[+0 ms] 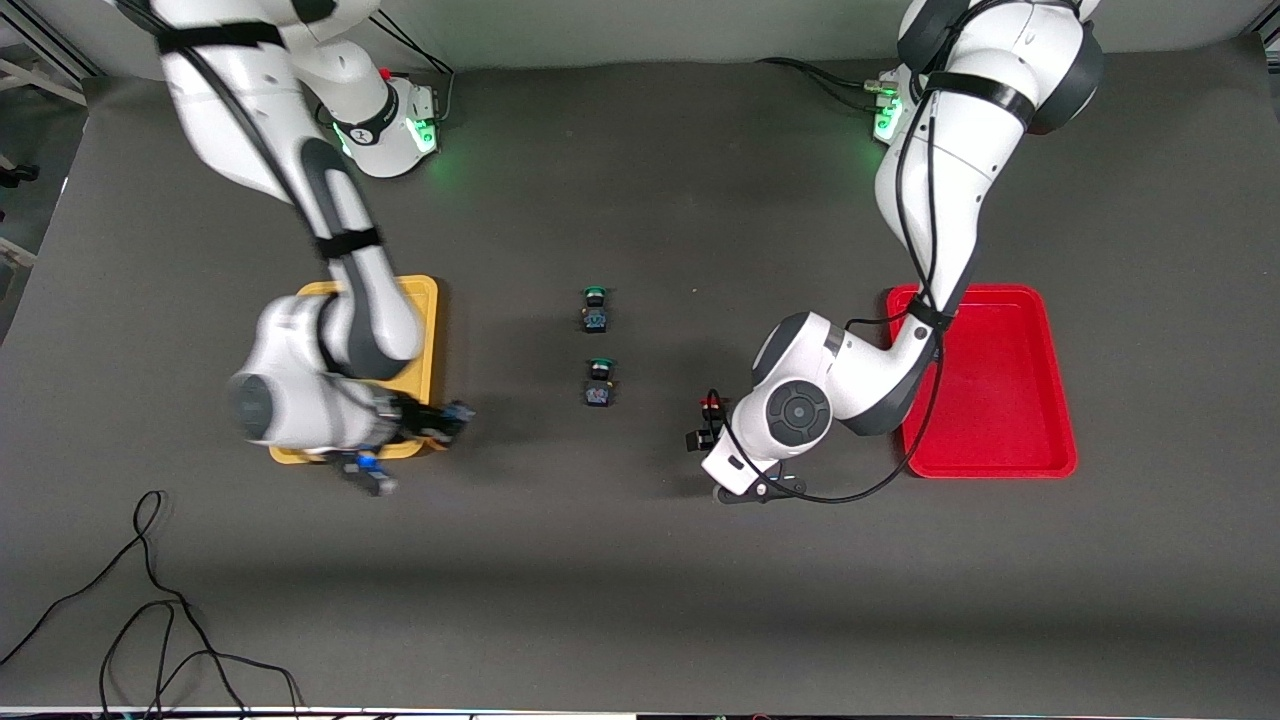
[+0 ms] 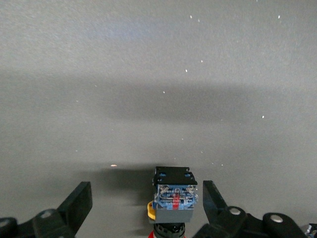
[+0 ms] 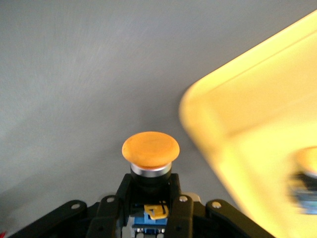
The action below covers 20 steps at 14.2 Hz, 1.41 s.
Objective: Place red and yellow buttons in trays
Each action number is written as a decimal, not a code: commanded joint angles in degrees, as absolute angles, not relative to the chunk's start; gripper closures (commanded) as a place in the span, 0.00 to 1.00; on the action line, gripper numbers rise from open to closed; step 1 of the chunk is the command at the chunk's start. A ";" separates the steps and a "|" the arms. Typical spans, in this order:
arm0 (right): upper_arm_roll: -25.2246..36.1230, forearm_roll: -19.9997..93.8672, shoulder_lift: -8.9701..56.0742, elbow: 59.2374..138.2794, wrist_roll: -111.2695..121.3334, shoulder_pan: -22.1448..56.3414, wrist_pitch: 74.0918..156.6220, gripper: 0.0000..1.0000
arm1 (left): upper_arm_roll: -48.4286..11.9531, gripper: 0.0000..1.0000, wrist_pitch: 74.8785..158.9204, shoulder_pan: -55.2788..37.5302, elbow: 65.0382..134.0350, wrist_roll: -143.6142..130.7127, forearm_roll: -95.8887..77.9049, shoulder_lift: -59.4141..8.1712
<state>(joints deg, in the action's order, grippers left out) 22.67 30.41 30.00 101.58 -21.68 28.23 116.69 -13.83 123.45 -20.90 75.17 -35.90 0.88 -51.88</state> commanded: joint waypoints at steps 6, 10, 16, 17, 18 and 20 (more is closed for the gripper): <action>28.04 31.64 28.47 115.04 -5.36 27.95 127.95 1.00 | -13.10 0.06 126.30 -23.91 74.97 -36.73 4.39 -53.44; 27.95 31.73 28.65 115.14 -5.36 27.95 128.06 0.01 | -13.01 0.49 126.30 -23.91 74.97 -36.65 4.57 -53.44; 27.95 30.76 21.12 114.61 -5.54 28.21 127.09 0.00 | -13.01 1.00 123.50 -23.38 74.88 -36.56 6.33 -51.33; 27.86 29.28 18.48 114.61 -5.54 28.21 127.09 0.00 | -13.01 1.00 120.70 -23.38 74.80 -36.56 6.24 -49.59; 27.86 26.22 16.11 114.52 -5.54 28.21 127.09 0.00 | -13.01 1.00 117.37 -23.20 74.62 -36.56 6.24 -47.83; 27.69 20.85 11.10 114.52 -5.62 28.04 126.22 0.00 | -13.09 1.00 109.38 -20.85 74.62 -35.34 6.24 -42.65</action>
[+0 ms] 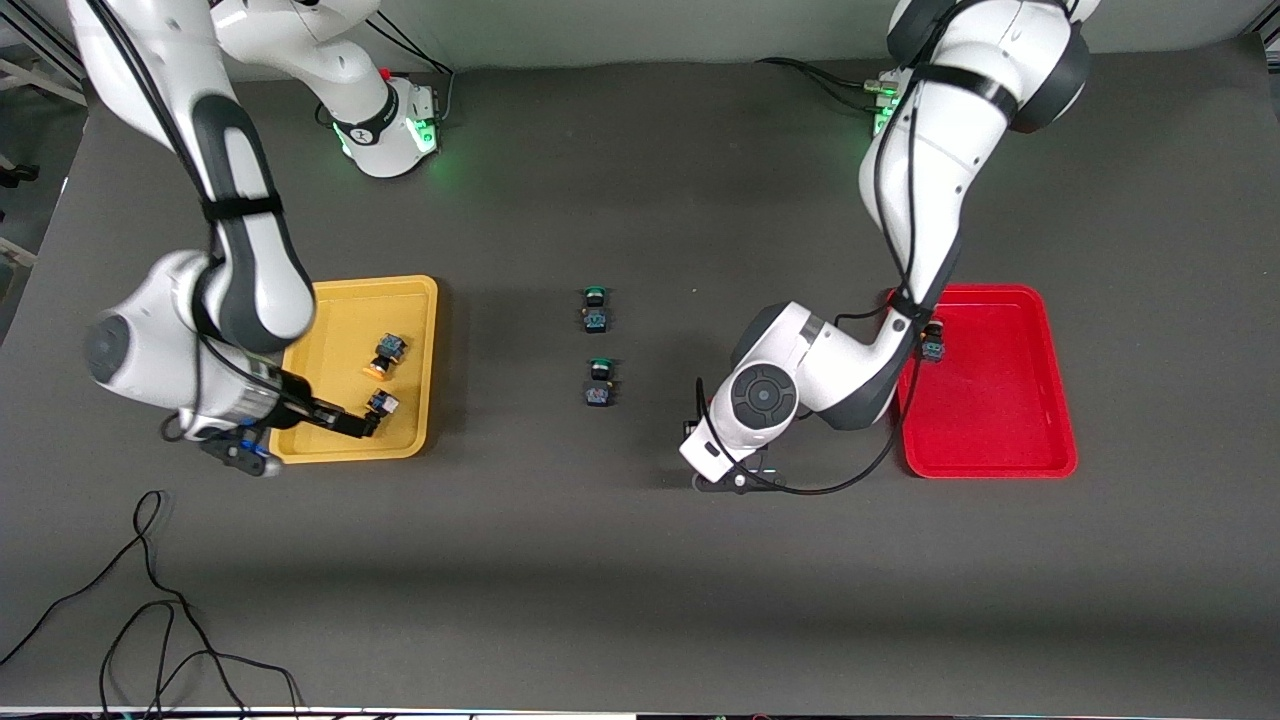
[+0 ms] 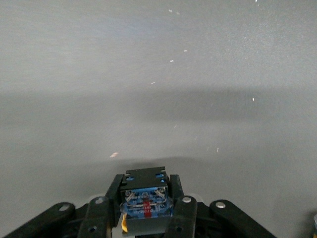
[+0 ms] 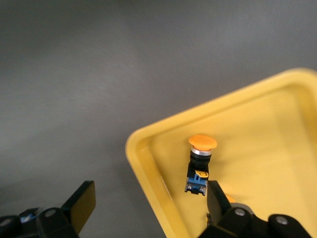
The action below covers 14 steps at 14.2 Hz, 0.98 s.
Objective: Place red and yellow buttons in trays
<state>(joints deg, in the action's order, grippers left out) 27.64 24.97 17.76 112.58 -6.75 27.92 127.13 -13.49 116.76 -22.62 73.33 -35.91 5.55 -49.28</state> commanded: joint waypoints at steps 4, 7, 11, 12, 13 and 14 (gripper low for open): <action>24.36 12.15 0.82 110.93 -5.62 24.36 112.45 0.00 | -13.27 1.00 94.07 -12.15 76.80 -22.62 5.63 -30.62; 18.92 6.00 -7.71 110.65 -5.89 20.41 104.96 0.00 | -13.27 1.00 91.85 -4.68 86.27 -13.22 5.01 -18.93; 9.68 1.06 -11.43 108.55 -5.71 12.50 99.41 0.00 | -13.01 1.00 94.12 3.49 95.08 -3.62 4.57 -12.92; 8.45 1.05 -11.34 108.54 -5.45 11.00 99.23 0.00 | -12.83 1.00 95.87 5.43 97.10 -1.52 4.66 -13.09; 7.39 0.97 -10.99 108.63 -5.36 9.51 99.14 0.00 | -12.83 1.00 98.85 7.80 99.73 0.59 4.92 -13.62; 6.69 0.97 -10.81 108.72 -5.36 8.62 98.88 0.00 | -12.83 1.00 102.97 10.35 103.24 3.14 5.18 -13.80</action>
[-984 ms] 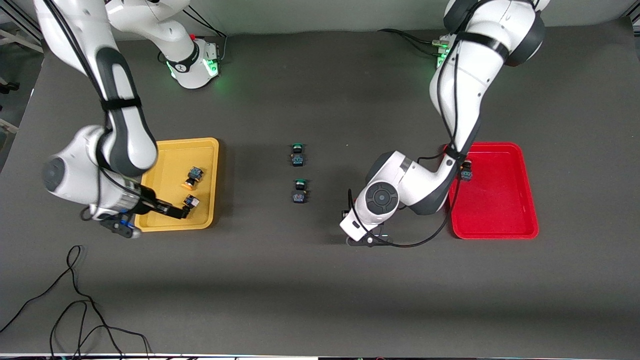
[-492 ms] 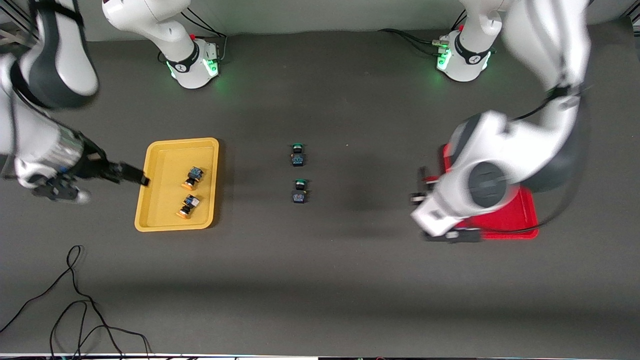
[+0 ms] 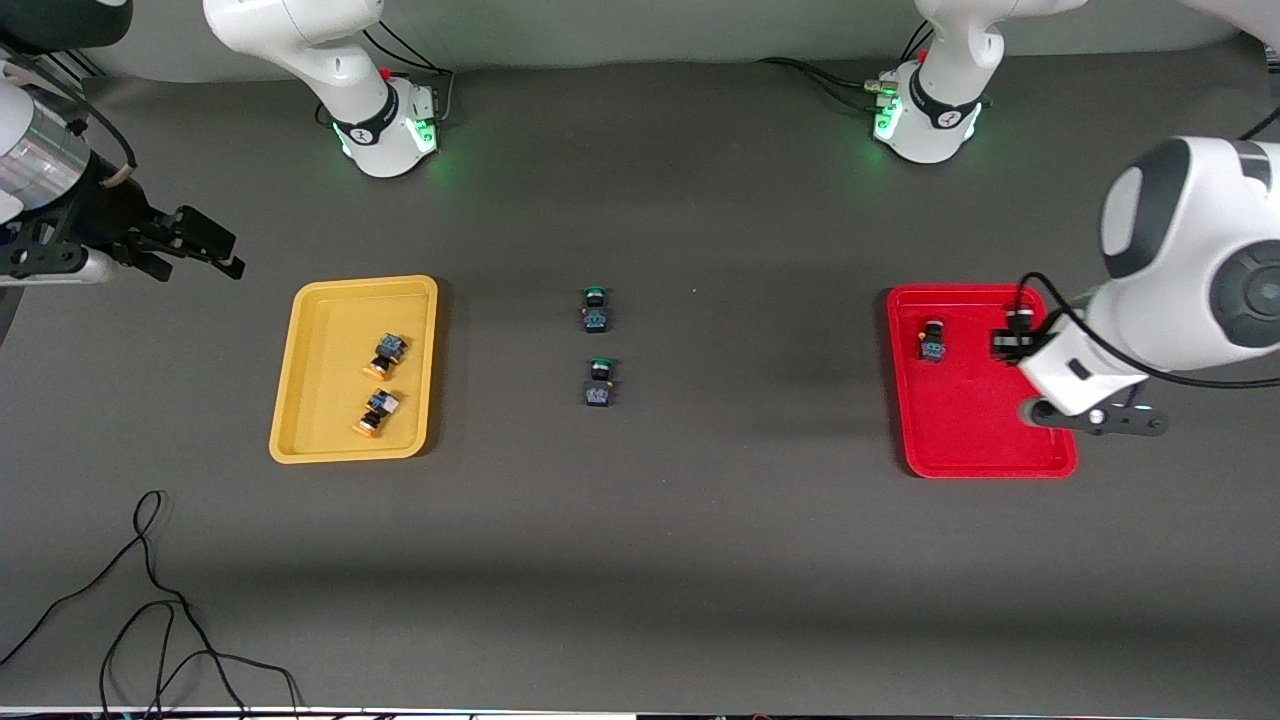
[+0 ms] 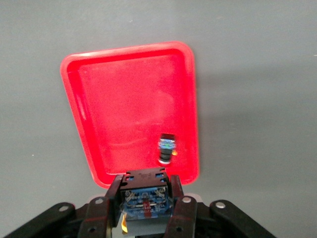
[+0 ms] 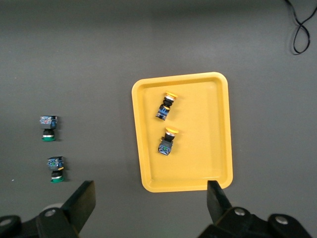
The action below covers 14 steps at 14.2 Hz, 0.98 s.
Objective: Place red and yellow buttons in trays
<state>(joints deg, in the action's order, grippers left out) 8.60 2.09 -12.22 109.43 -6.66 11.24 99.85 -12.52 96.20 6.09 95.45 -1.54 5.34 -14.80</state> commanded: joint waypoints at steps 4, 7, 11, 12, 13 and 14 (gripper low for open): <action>4.05 1.05 -9.32 108.81 -5.36 7.04 98.96 0.00 | -12.74 1.00 114.51 16.61 110.13 9.66 6.24 -19.23; 3.87 0.97 -8.26 109.07 -5.62 6.94 99.14 0.00 | -12.66 1.00 118.73 16.61 110.30 8.79 6.77 -23.89; 3.87 0.97 -8.26 108.90 -6.14 7.47 100.37 0.00 | -12.66 0.98 122.95 17.40 110.56 8.88 7.03 -28.47; 3.87 0.97 -8.17 108.90 -6.15 7.47 101.24 0.00 | -12.57 0.93 124.44 17.23 111.61 8.88 7.03 -28.48; 3.95 1.05 -8.17 108.90 -6.07 7.38 102.03 0.00 | -12.66 0.82 127.24 17.14 113.27 8.79 7.03 -28.30; 4.39 1.05 -8.26 108.81 -5.89 7.30 102.13 0.00 | -12.57 0.76 129.44 17.14 114.51 8.79 7.03 -28.04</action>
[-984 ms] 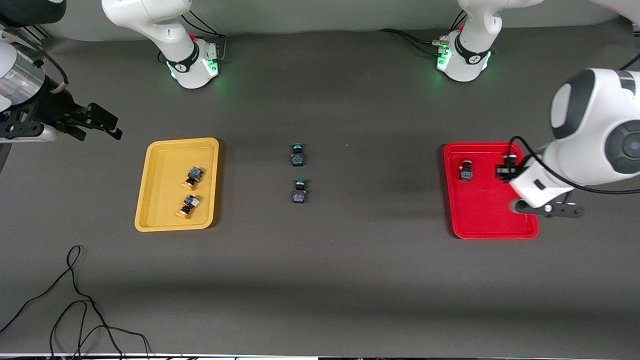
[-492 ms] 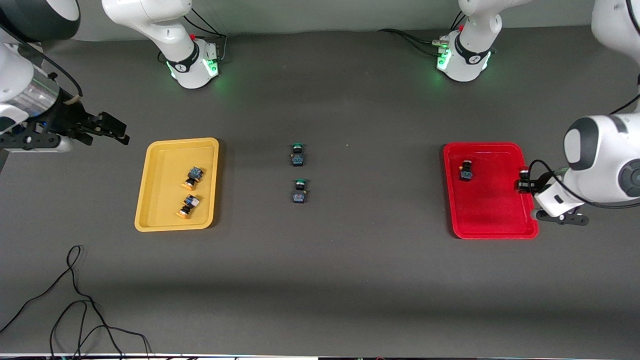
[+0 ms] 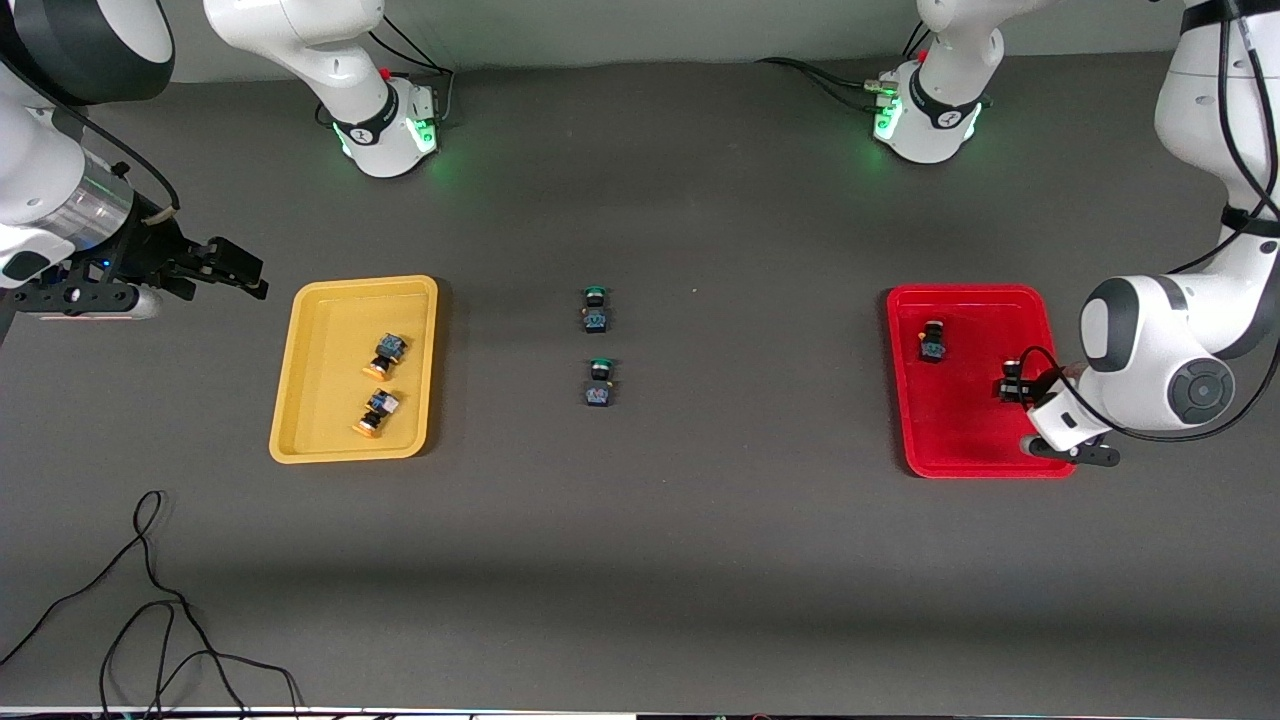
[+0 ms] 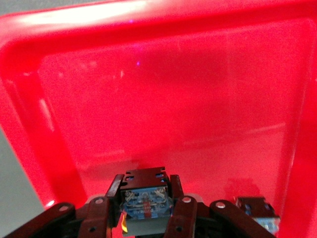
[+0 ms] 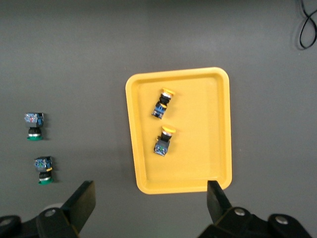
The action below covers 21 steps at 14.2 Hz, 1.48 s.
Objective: Place red and yellow buttons in trays
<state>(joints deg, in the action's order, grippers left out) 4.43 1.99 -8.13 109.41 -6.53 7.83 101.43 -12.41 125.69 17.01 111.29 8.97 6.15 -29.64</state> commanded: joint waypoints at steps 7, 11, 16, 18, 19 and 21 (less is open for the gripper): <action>6.15 1.23 -7.12 106.88 -5.28 7.29 99.51 0.00 | -13.10 0.00 119.81 14.25 113.55 8.53 7.03 -20.67; 5.36 0.53 -5.19 103.89 -6.15 9.22 98.70 0.00 | -13.18 0.00 113.92 13.89 112.59 8.35 6.94 -14.43; 5.36 0.62 -4.92 103.89 -13.94 10.63 98.09 0.00 | -13.27 0.00 99.61 10.47 99.79 6.42 6.94 -11.34; 5.45 0.96 -4.75 103.98 -14.06 10.55 98.17 0.00 | -13.27 0.00 95.12 9.41 94.42 6.33 7.03 -11.34; 5.45 0.97 -4.75 103.97 -14.06 10.63 98.26 0.00 | -13.36 0.00 93.71 9.40 92.13 6.33 7.03 -11.34; 5.45 0.70 -4.57 103.89 -13.71 10.55 98.96 0.00 | -13.27 0.00 91.68 9.49 89.31 6.33 6.94 -11.34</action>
